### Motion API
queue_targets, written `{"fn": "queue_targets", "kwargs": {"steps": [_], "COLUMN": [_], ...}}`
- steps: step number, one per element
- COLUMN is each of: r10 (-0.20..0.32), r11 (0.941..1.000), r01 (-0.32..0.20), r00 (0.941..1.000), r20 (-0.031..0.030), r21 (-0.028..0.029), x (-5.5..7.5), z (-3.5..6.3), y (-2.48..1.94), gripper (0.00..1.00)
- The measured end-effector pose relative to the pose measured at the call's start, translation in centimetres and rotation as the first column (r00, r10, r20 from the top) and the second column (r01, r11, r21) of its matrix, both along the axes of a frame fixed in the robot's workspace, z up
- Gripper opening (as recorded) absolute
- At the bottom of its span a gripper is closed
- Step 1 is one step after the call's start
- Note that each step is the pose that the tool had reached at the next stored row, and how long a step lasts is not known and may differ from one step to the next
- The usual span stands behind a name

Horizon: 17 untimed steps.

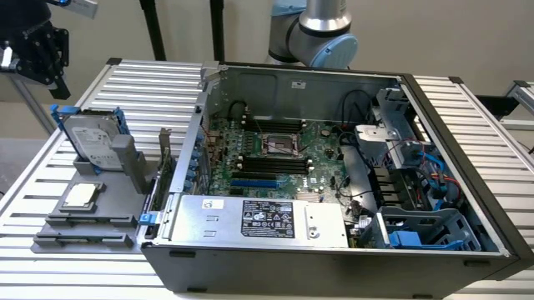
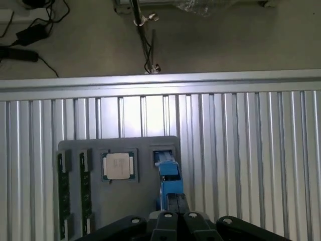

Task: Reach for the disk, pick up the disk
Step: 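Pick up the disk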

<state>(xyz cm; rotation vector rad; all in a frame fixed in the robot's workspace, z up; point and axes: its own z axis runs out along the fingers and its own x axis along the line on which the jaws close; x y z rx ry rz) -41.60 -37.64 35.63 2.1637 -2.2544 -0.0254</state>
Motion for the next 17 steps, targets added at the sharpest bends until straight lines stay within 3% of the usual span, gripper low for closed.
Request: {"fn": "queue_targets", "kwargs": {"steps": [8,12,17], "r10": [0.001,0.001,0.001], "r11": [1.0,1.0,1.0], "r01": [-0.001,-0.001,-0.001], "r00": [1.0,1.0,1.0], "r20": [0.0002,0.0002,0.0002], "r21": [0.0,0.0,0.0], "x": [0.0,0.0,0.0], "z": [-0.01,-0.01,-0.01], "y": [-0.01,-0.01,-0.01], "gripper": [0.12,0.36,0.42]}}
